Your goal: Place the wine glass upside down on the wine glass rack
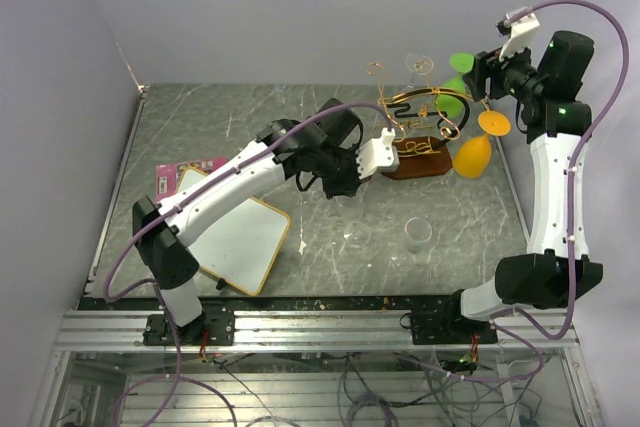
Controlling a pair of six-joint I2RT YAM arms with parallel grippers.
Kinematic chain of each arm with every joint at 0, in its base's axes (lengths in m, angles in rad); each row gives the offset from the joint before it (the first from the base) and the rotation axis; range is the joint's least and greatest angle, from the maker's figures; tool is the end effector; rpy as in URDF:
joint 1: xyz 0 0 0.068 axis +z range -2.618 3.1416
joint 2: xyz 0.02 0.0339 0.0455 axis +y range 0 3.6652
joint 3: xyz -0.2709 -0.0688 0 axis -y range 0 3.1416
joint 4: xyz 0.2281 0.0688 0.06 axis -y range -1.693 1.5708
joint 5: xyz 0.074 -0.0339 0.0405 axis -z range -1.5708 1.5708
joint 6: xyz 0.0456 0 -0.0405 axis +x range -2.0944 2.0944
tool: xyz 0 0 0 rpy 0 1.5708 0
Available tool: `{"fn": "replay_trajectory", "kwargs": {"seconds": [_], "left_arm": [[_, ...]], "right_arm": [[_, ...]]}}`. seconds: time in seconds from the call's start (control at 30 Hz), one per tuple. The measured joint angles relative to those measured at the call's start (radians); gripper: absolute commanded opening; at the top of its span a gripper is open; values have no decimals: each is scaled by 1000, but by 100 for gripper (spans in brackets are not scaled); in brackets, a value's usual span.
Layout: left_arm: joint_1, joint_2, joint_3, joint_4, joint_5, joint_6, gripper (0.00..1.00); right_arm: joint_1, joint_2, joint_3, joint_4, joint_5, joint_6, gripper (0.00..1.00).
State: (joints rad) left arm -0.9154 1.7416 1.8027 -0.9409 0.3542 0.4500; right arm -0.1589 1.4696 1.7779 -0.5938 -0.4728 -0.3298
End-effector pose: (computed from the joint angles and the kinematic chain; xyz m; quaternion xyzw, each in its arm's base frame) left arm 0.2096 -0.2986 0.3643 0.6306 0.6810 -0.2382 0.2862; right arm 0.3012 -0.0272 0.4771 -0.2063 0.7634 0.0410 0.6107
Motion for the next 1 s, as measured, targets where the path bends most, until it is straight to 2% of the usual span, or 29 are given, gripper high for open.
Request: {"fn": "replay_trajectory", "kwargs": {"seconds": [0.17, 0.33, 0.47, 0.7, 0.83, 1.0], "left_arm": [[0, -40, 55, -72, 22, 59, 7], [49, -91, 98, -140, 96, 101, 7], [170, -137, 134, -166, 204, 115, 7], [459, -253, 154, -167, 468, 110, 7], [578, -304, 154, -130, 554, 32, 7], [672, -325, 154, 74, 531, -225, 7]], "right_arm": [[-3, 1, 1, -4, -89, -6, 60], [6, 5, 16, -17, -189, -5, 60], [39, 13, 31, -18, -246, -4, 60], [124, 43, 51, -31, -426, 37, 60], [139, 54, 53, 11, -535, 146, 62], [208, 71, 63, 52, -575, 239, 65]]}}
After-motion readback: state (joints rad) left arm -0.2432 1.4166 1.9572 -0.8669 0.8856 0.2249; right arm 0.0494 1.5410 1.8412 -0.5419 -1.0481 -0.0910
